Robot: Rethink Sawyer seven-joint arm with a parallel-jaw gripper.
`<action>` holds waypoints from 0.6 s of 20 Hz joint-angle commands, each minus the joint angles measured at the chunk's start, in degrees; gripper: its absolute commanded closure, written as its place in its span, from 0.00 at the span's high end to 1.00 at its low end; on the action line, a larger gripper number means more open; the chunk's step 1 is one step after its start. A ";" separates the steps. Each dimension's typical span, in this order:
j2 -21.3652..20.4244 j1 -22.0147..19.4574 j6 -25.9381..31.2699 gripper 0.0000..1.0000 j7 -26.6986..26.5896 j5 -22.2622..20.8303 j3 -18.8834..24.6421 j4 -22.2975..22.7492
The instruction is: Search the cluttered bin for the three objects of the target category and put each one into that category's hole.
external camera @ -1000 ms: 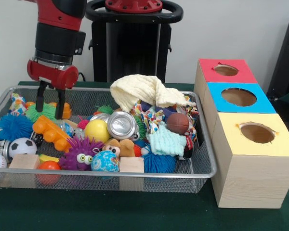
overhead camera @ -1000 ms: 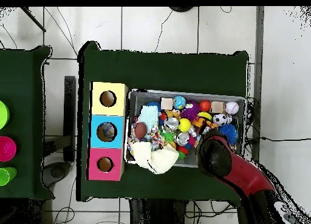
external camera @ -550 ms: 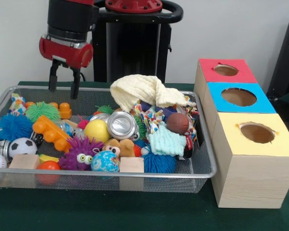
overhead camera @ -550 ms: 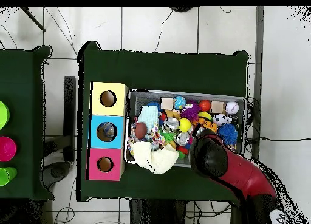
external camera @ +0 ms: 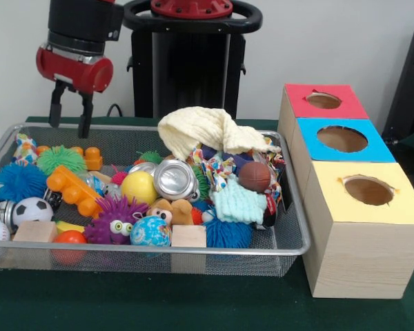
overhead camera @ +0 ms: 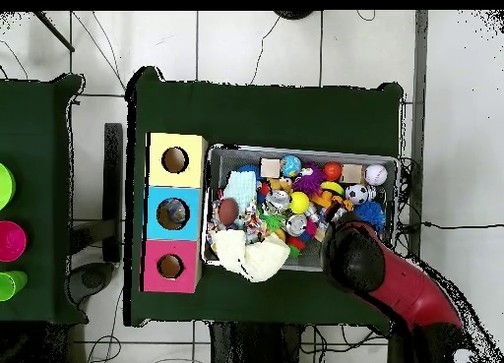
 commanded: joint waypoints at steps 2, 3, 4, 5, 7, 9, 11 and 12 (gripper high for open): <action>6.89 -2.15 -7.05 1.00 11.69 -0.07 4.02 2.47; 7.55 -2.25 -7.70 1.00 12.01 0.08 4.11 2.86; 8.08 -2.37 -8.49 1.00 12.24 0.10 4.25 3.10; 8.50 -2.36 -8.78 1.00 12.39 0.35 4.26 3.12; 8.75 -1.96 -9.38 1.00 12.80 0.77 4.02 3.52; 8.86 -1.89 -9.57 1.00 12.85 0.98 4.10 3.78; 8.72 -1.69 -9.28 1.00 12.88 1.31 3.96 3.96; 8.64 -1.67 -9.24 1.00 12.88 1.35 3.95 4.07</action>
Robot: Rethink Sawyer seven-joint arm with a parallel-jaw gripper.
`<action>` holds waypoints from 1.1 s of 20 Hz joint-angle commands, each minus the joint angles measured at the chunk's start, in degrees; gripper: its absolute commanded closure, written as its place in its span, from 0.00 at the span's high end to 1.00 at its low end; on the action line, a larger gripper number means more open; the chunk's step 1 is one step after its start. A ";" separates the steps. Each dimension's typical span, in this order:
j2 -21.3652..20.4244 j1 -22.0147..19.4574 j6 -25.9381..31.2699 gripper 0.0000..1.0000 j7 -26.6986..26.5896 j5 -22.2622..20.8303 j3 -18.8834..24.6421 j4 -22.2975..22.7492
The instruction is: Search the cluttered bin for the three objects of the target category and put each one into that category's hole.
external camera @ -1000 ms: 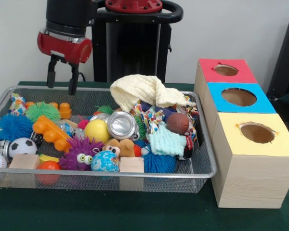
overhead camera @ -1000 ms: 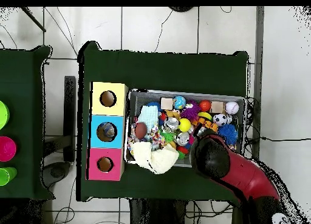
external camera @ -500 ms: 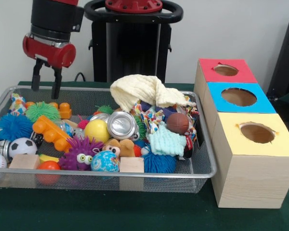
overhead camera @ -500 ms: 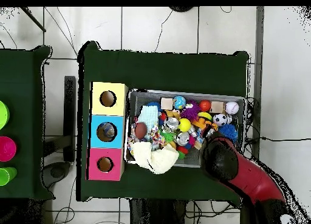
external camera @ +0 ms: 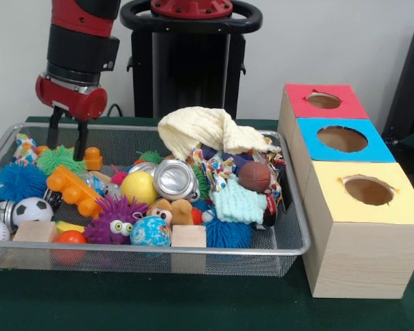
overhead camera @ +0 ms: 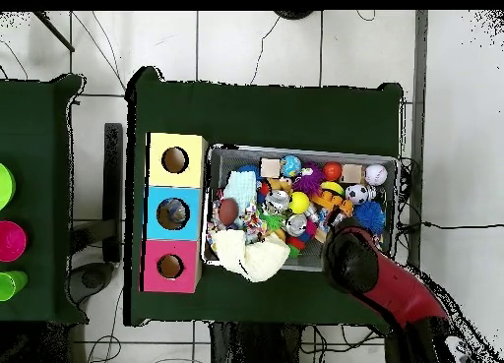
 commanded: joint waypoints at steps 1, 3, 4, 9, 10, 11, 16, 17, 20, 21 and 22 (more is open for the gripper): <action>2.62 0.03 -2.08 1.00 13.00 1.45 3.94 3.59; 2.85 0.14 -2.14 1.00 13.22 1.71 3.98 3.56; 3.08 0.29 -2.32 1.00 13.38 1.83 3.94 3.49; 3.28 0.79 -2.48 1.00 13.64 2.25 3.87 3.22; 3.48 0.85 -2.56 1.00 13.69 2.29 3.92 3.15; 3.68 0.90 -2.65 1.00 13.73 2.34 3.96 3.08; 5.22 0.64 -3.84 1.00 14.72 2.59 4.99 3.72; 5.77 0.58 -4.58 1.00 15.11 2.61 5.30 3.92; 7.19 0.97 -6.08 1.00 15.79 2.93 5.59 3.79; 7.25 1.08 -6.54 1.00 15.96 2.92 5.57 4.00; 7.47 1.15 -6.78 1.00 15.96 2.97 5.59 3.96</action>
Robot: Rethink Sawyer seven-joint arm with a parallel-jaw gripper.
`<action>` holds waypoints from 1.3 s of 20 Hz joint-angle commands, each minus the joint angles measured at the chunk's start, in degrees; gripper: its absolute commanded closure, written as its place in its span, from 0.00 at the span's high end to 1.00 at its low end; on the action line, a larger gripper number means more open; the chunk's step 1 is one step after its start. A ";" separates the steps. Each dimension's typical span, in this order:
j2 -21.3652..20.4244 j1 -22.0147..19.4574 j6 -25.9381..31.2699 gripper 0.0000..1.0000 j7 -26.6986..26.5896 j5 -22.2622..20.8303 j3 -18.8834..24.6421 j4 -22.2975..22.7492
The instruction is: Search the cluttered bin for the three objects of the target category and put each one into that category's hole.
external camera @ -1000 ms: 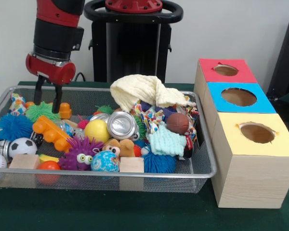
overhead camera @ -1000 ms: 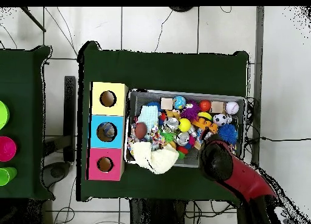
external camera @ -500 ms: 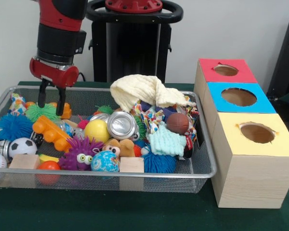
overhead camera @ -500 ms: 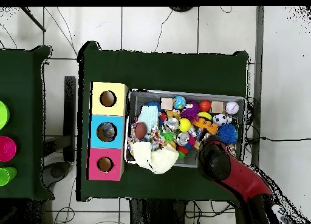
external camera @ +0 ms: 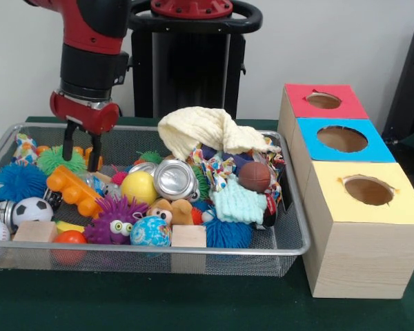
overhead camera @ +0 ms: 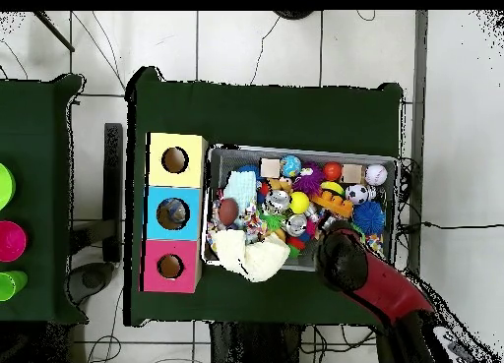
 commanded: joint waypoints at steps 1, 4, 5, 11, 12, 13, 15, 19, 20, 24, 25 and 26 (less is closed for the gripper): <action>3.77 0.64 -5.69 1.00 15.95 2.39 5.43 3.99; 4.02 0.94 -6.41 1.00 16.08 2.49 5.22 4.19; 4.08 0.69 -6.56 1.00 15.99 2.38 5.40 4.18; 4.76 0.62 -7.54 1.00 15.97 2.67 5.58 4.12; 4.92 0.72 -7.78 1.00 16.05 2.81 5.57 4.17; 4.86 0.85 -7.77 1.00 15.99 2.98 5.51 4.10; 4.86 1.03 -7.82 1.00 15.89 3.30 5.43 4.03; 5.02 1.24 -8.04 1.00 15.70 3.85 5.38 3.90; 5.20 1.22 -8.22 1.00 15.70 3.91 5.44 3.84; 5.41 0.88 -8.67 1.00 15.61 3.96 5.76 3.49; 5.46 0.71 -8.78 1.00 15.67 3.87 5.98 3.51; 5.63 0.72 -9.01 1.00 15.69 3.86 5.97 3.39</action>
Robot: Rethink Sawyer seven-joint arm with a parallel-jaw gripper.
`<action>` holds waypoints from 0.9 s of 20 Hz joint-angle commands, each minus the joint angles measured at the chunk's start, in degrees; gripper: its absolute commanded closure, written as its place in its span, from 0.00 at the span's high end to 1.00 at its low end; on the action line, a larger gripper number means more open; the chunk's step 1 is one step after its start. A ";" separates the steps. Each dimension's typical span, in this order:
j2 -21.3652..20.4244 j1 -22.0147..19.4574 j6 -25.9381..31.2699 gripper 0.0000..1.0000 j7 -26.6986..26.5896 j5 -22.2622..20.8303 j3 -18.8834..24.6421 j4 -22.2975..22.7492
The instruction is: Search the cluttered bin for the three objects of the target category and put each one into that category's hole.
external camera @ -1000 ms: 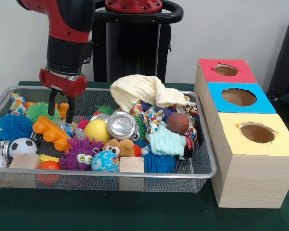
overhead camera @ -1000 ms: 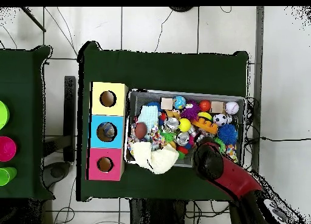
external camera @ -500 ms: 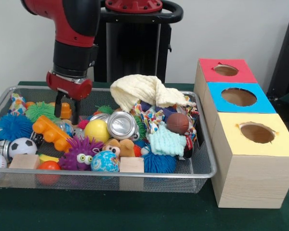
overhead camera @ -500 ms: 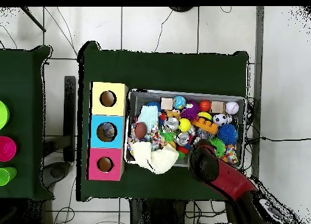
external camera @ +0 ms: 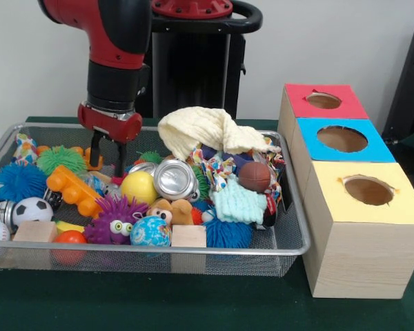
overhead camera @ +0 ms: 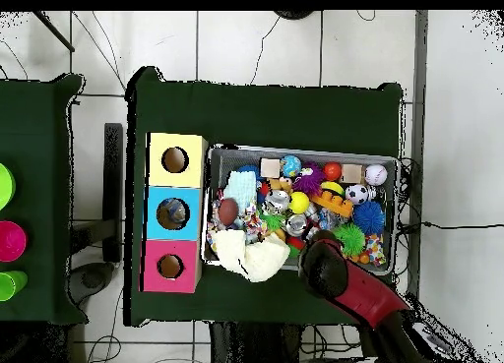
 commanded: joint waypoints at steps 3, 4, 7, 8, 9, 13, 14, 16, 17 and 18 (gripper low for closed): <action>2.37 -0.05 -5.07 1.00 15.82 3.22 5.62 -0.31; 2.53 -0.17 -5.20 1.00 15.83 3.19 5.76 -0.41; 2.58 -0.04 -4.93 1.00 15.67 3.36 5.64 -0.72; 2.53 -0.06 -4.81 1.00 15.62 3.38 5.65 -0.71; 2.29 0.06 -4.71 1.00 15.62 3.49 5.50 -0.60; 1.34 0.55 -5.27 1.00 15.46 3.33 4.87 -0.52; 1.05 0.74 -5.39 1.00 15.40 3.31 4.63 -0.49; 0.64 1.03 -5.52 1.00 15.26 3.29 4.25 -0.51; 0.30 1.27 -5.36 1.00 15.10 3.32 4.00 -0.56; 0.15 1.41 -5.40 1.00 14.88 3.21 3.82 -0.74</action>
